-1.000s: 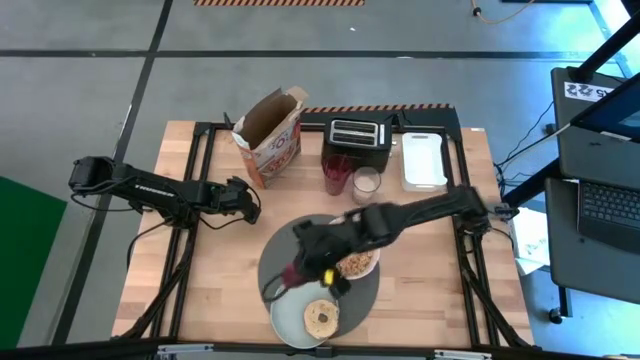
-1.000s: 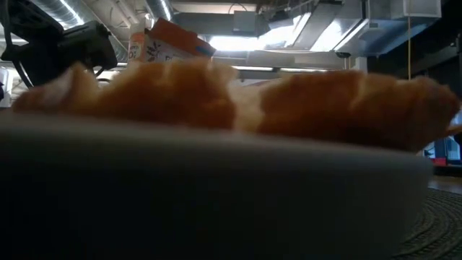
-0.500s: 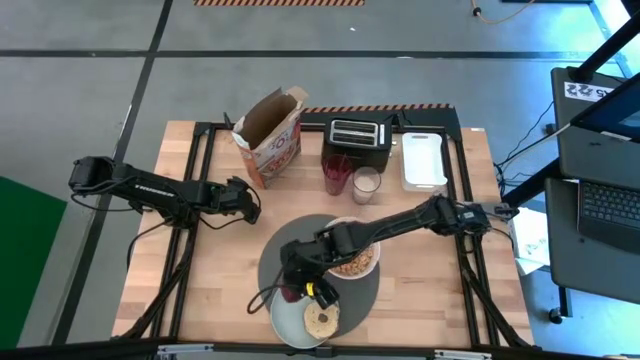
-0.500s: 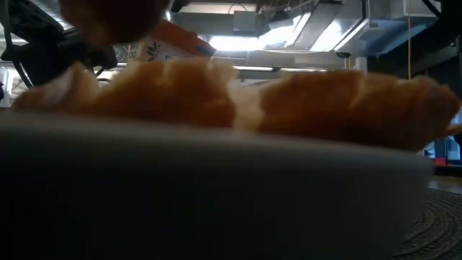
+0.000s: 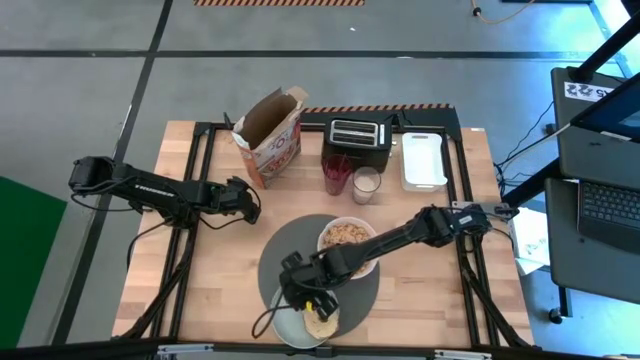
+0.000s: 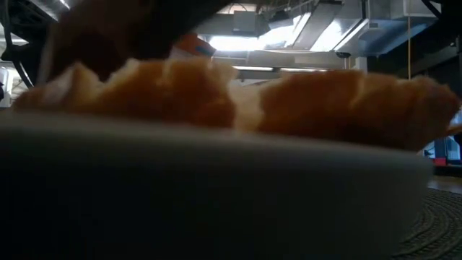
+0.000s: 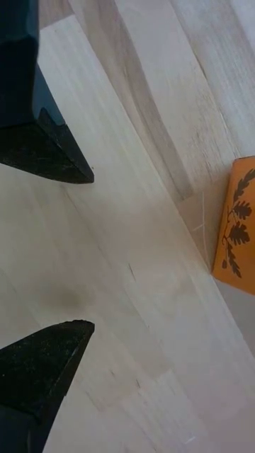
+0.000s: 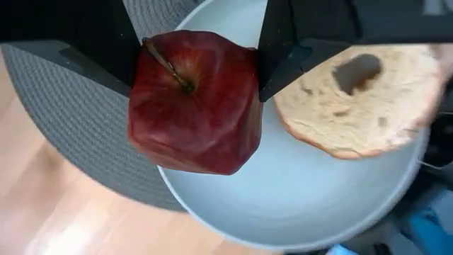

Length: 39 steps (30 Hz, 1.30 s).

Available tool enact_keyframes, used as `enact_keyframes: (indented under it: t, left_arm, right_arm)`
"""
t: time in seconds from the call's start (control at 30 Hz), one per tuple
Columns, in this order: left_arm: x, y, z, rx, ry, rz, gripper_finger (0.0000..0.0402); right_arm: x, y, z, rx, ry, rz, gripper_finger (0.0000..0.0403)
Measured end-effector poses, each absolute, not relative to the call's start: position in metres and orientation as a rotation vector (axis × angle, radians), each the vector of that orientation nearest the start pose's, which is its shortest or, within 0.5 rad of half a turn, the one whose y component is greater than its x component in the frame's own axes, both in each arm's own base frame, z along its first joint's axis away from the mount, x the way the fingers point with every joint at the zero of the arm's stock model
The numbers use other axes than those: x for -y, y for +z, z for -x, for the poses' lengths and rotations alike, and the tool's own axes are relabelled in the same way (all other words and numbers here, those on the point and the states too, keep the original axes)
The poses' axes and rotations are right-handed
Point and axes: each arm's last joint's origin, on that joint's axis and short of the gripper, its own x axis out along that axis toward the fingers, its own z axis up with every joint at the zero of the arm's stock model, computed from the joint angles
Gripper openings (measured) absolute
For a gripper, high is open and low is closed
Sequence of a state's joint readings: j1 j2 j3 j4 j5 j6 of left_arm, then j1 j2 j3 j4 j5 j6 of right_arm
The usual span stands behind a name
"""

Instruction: Arrange a breakfast setting

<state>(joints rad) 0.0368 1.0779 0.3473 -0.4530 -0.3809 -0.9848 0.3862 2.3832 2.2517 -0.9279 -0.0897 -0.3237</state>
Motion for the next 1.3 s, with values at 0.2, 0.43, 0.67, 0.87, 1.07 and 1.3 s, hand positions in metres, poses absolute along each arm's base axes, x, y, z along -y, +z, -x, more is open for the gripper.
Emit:
enact_keyframes:
  t: [0.2,0.43,0.67,0.87,1.07,1.3]
  left_arm:
    - [-0.016,0.130,-0.153,-0.877,0.895,0.652,0.0322]
    - [-0.016,0.130,-0.153,-0.878,0.895,0.652,0.0322]
    - [-0.016,0.130,-0.153,-0.878,0.895,0.652,0.0322]
    - [-0.016,0.130,-0.153,-0.877,0.896,0.652,0.0322]
    - [-0.016,0.130,-0.153,-0.877,0.896,0.652,0.0322]
    - [-0.016,0.130,-0.153,-0.877,0.895,0.652,0.0322]
  right_arm:
    - [-0.194,0.214,-0.473,-1.016,0.618,0.478,0.0227]
    - [-0.195,0.208,-0.475,-1.021,0.630,0.493,0.0234]
    - [-0.195,0.206,-0.474,-1.029,0.650,0.498,0.0238]
    - [-0.196,0.206,-0.474,-1.029,0.674,0.478,0.0269]
    - [-0.196,0.206,-0.473,-1.035,0.661,0.471,0.0306]
    - [-0.195,0.207,-0.474,-1.038,0.654,0.461,0.0331]
